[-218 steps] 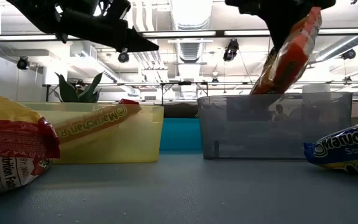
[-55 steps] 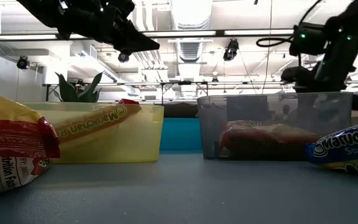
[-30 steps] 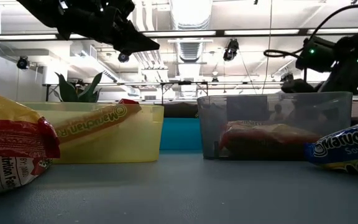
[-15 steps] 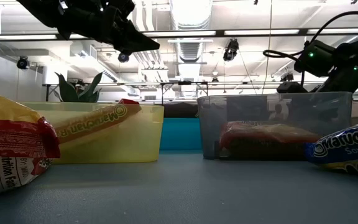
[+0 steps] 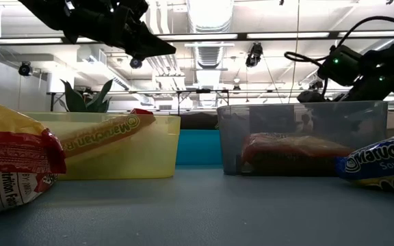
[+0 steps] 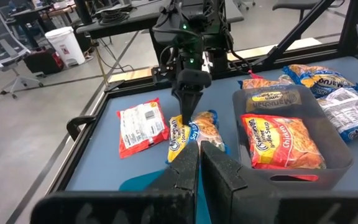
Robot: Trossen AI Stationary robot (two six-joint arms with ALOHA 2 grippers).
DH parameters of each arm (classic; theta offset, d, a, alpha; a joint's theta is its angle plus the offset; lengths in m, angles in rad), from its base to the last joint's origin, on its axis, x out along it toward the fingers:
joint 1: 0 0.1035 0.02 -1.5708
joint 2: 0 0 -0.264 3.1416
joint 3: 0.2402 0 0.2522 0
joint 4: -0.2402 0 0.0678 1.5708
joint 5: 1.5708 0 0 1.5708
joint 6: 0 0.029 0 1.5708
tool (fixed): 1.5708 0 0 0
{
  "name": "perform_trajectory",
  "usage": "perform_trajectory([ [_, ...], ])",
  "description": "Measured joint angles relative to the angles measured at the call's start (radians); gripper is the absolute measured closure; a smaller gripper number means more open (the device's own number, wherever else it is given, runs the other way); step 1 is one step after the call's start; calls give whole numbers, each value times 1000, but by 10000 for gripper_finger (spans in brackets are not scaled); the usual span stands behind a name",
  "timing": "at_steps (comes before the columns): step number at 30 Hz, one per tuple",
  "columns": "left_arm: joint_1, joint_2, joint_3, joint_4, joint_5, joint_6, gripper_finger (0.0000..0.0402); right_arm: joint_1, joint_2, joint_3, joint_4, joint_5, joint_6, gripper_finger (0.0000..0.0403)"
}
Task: Sort Maruchan noodles
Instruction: Put the blue noodle pack into the blue bin
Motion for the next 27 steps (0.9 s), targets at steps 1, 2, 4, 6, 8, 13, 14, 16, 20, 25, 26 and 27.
perform_trajectory([
  [1, 0, 0, 0, 0, 0, -2, 402, 0, -6, 3, -1, 2, -13, 388],
  [2, 0, 0, 0, 0, 0, -7, 402, 0, -13, 8, -1, 6, -23, 391],
  [4, 0, 0, 0, 0, 0, -15, 402, 0, -31, 21, -1, 29, -62, 393],
  [6, 0, 0, 0, 0, 0, -19, 402, 0, -49, 38, 1, 51, -117, 394],
  [8, 0, 0, 0, 0, 0, -23, 402, 1, -64, 56, 2, 71, -176, 394],
  [13, 0, 0, 0, 2, 0, -27, 402, 15, -84, 101, 4, 180, -302, 394],
  [14, 0, 0, 0, 4, 0, -29, 402, 19, -83, 109, 11, 199, -325, 394],
  [16, 0, 0, 0, 13, 0, -41, 402, 25, -82, 119, 36, 226, -357, 394],
  [20, 0, 0, 0, 16, 0, -46, 402, 36, -82, 117, 152, 243, -418, 394],
  [25, 0, 9, 0, 21, 0, -46, 402, 72, -81, 112, 189, 309, -518, 394],
  [26, 0, 15, 0, 27, 0, -46, 402, 82, -81, 112, 191, 311, -533, 394],
  [27, 0, 22, 0, 38, 0, -46, 402, 92, -81, 112, 194, 311, -549, 394],
])
